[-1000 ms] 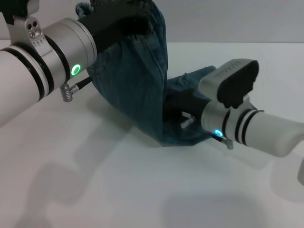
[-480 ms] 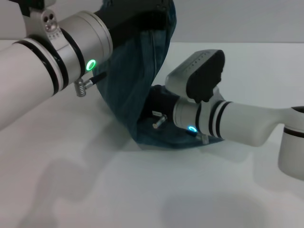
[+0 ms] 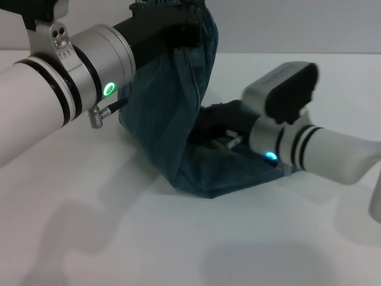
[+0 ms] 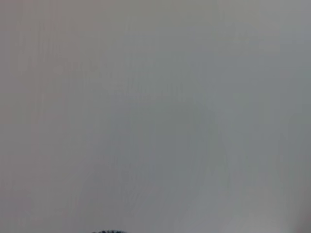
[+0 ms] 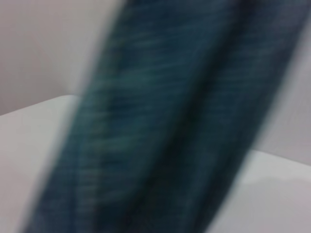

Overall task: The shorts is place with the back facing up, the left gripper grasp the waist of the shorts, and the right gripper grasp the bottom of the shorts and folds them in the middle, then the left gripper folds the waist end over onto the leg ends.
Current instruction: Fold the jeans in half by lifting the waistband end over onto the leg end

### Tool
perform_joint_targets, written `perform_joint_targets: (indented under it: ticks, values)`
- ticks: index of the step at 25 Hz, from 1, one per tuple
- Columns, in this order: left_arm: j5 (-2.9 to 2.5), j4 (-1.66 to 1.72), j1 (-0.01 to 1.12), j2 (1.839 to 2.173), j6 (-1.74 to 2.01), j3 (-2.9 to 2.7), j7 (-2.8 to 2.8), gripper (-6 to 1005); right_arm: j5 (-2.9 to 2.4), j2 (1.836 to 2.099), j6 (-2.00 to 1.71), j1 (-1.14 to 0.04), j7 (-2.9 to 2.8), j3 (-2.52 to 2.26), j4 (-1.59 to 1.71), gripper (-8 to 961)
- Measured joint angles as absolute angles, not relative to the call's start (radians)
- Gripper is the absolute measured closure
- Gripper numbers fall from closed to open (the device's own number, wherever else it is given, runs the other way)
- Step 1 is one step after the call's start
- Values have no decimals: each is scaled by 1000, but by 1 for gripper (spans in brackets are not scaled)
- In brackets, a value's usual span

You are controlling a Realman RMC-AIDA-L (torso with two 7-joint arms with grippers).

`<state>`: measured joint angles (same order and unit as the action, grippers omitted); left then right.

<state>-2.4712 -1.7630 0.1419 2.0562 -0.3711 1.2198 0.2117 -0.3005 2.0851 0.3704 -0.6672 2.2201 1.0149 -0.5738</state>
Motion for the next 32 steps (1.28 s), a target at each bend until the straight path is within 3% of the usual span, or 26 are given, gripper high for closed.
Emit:
perform_joint_targets:
  ticks: [8, 20, 32]
  values:
    - [-2471, -1754, 126, 2056, -371, 1211, 211, 867, -305, 2080, 371, -592, 2318, 1183, -563, 954]
    - [-2406, -1664, 135, 2057, -291, 1118, 211, 854, -311, 2068, 382, -354, 2424, 1522, -699, 954]
    - [-2367, -1503, 185, 2062, -87, 961, 201, 841, -322, 2075, 491, -167, 2461, 1650, -794, 955]
